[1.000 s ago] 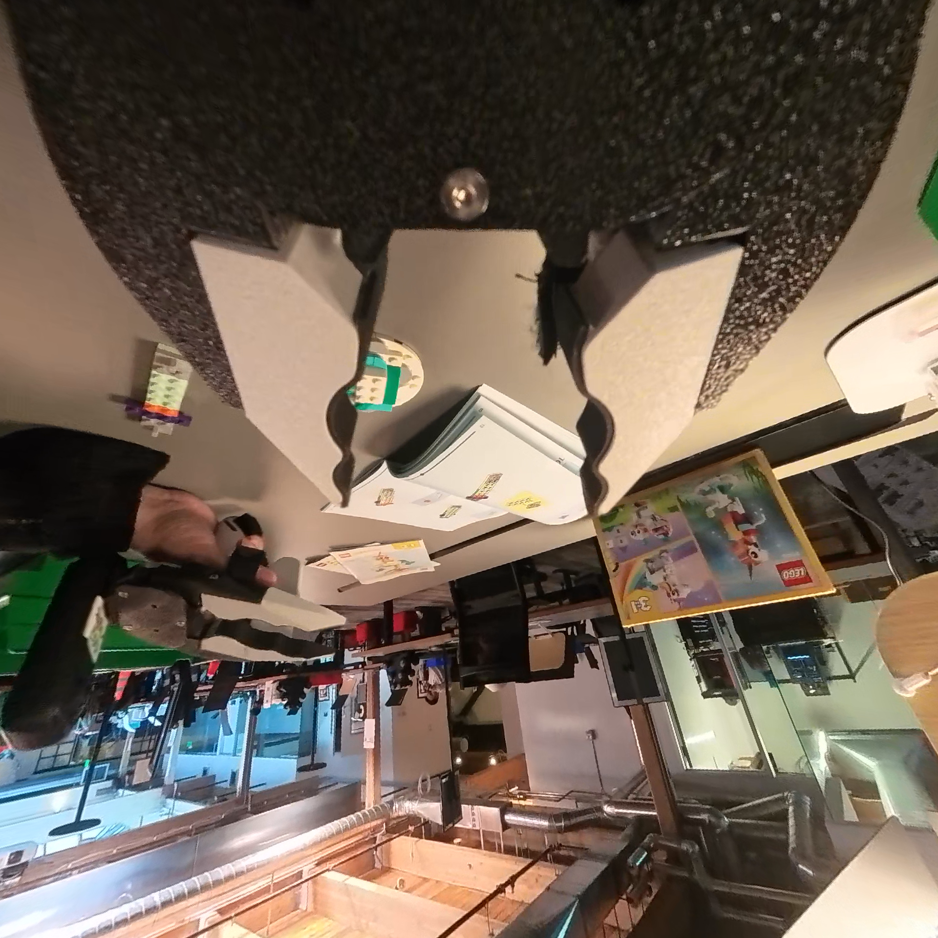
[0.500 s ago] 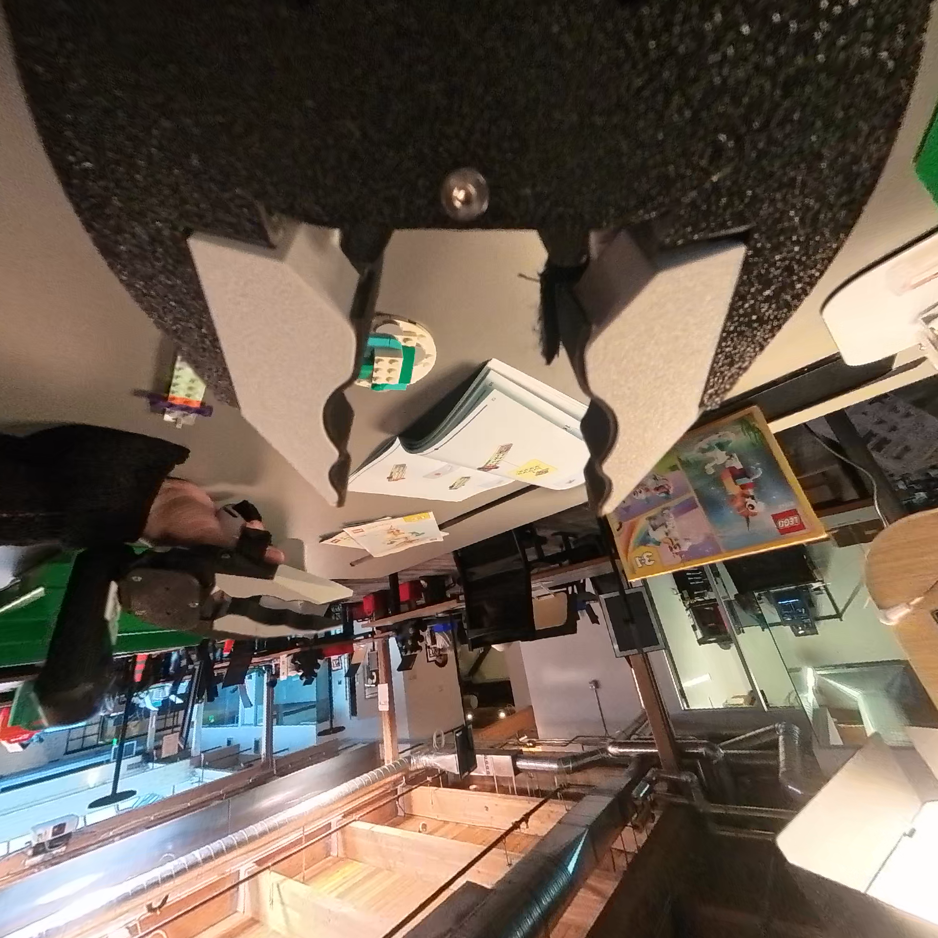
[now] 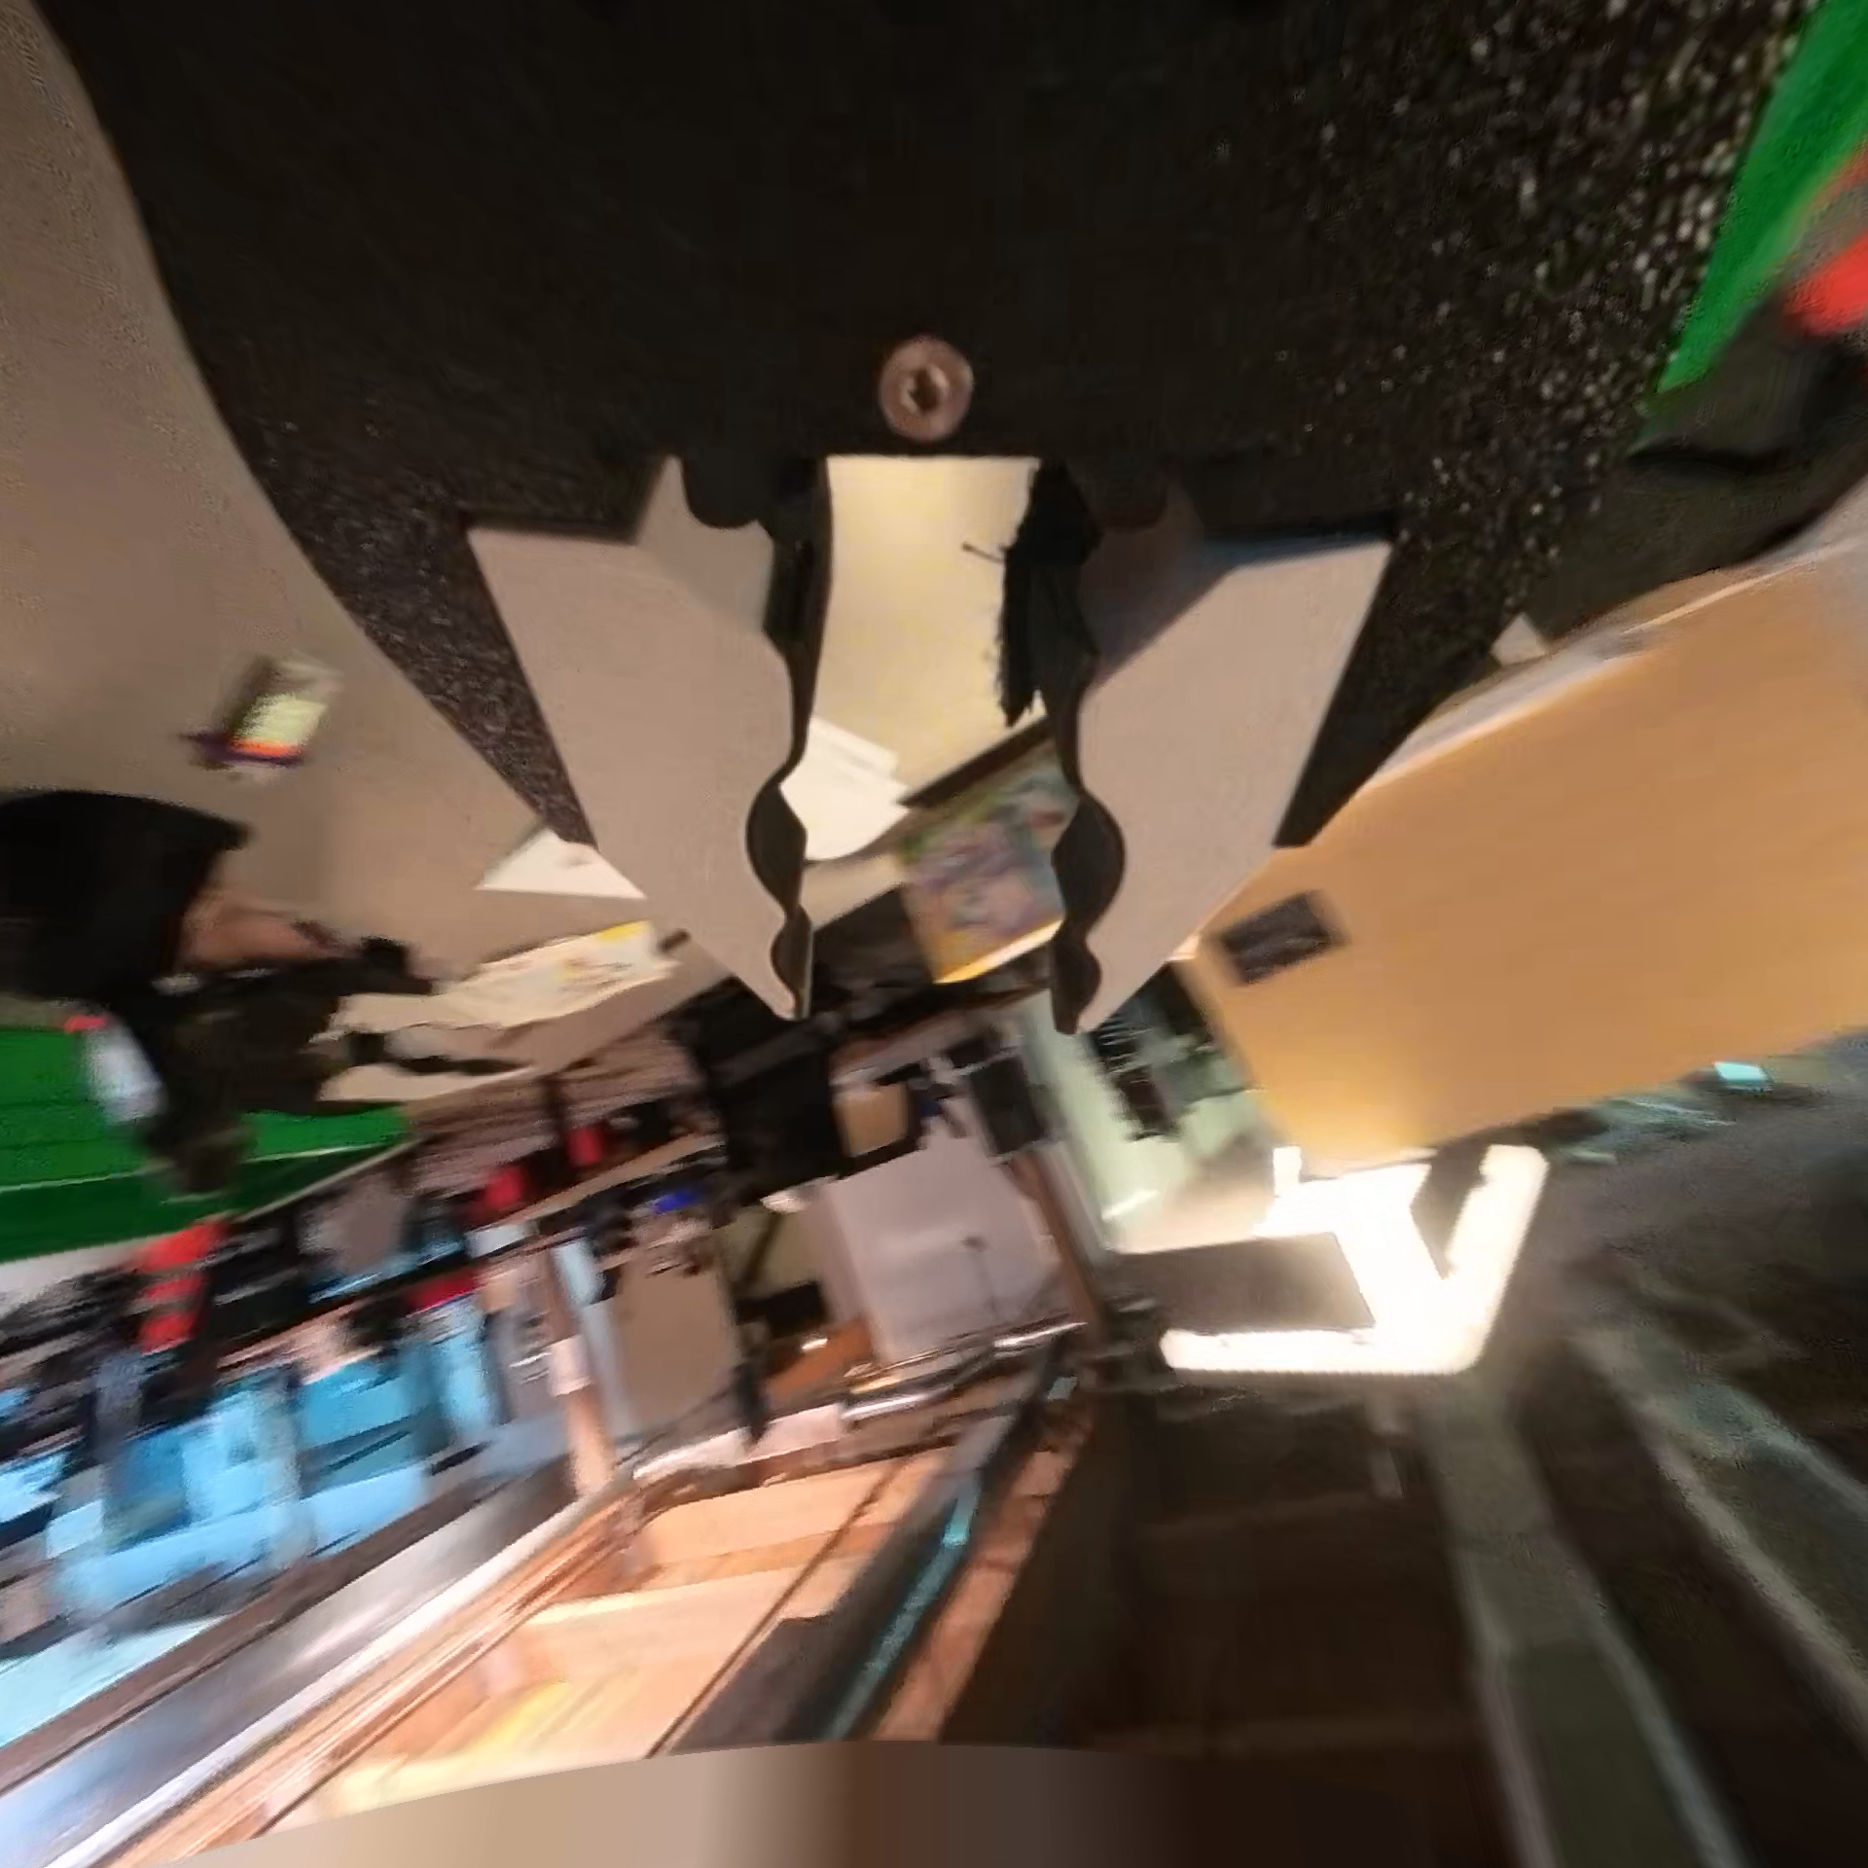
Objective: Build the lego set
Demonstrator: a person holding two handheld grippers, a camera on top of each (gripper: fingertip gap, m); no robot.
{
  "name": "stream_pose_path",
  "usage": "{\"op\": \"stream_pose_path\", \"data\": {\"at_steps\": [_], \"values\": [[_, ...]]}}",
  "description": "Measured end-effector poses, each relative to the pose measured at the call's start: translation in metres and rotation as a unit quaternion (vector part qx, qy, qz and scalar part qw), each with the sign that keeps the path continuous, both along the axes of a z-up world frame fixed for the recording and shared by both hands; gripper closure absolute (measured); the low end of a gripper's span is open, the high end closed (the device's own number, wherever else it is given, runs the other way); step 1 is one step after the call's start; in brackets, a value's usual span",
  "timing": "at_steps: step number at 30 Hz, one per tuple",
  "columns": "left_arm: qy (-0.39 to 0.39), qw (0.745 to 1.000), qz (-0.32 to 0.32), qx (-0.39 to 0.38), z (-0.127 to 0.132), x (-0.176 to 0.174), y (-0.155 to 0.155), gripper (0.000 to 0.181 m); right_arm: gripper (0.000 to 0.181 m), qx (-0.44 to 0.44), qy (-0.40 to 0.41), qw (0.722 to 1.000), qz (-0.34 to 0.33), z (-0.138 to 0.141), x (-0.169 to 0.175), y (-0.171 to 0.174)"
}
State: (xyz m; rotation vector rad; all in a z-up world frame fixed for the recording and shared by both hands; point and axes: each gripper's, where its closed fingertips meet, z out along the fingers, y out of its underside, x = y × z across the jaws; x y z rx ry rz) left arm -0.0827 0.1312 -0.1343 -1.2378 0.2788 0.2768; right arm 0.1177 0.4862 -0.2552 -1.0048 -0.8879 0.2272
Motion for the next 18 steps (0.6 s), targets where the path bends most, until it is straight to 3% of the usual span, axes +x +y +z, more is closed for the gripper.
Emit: {"op": "stream_pose_path", "data": {"at_steps": [4,7,11,15,18], "values": [[0.006,0.983,0.182,-0.031,0.015,-0.093,-0.053,0.135,0.149,-0.001,0.001,0.999,-0.036,0.0,0.005,0.009],[-0.054,0.96,0.263,-0.081,-0.003,-0.156,-0.079,0.134,0.15,-0.017,0.017,0.998,-0.053,0.001,0.011,0.017],[-0.14,0.933,0.263,-0.201,-0.057,-0.198,-0.08,0.145,0.151,-0.035,0.041,0.996,-0.073,0.002,0.022,0.025],[-0.173,0.897,0.201,-0.353,-0.115,-0.203,-0.069,0.172,0.152,-0.041,0.047,0.995,-0.082,0.002,0.025,0.029],[-0.186,0.854,0.168,-0.455,-0.152,-0.205,-0.064,0.175,0.153,-0.039,0.037,0.995,-0.084,0.0,0.023,0.029]]}}
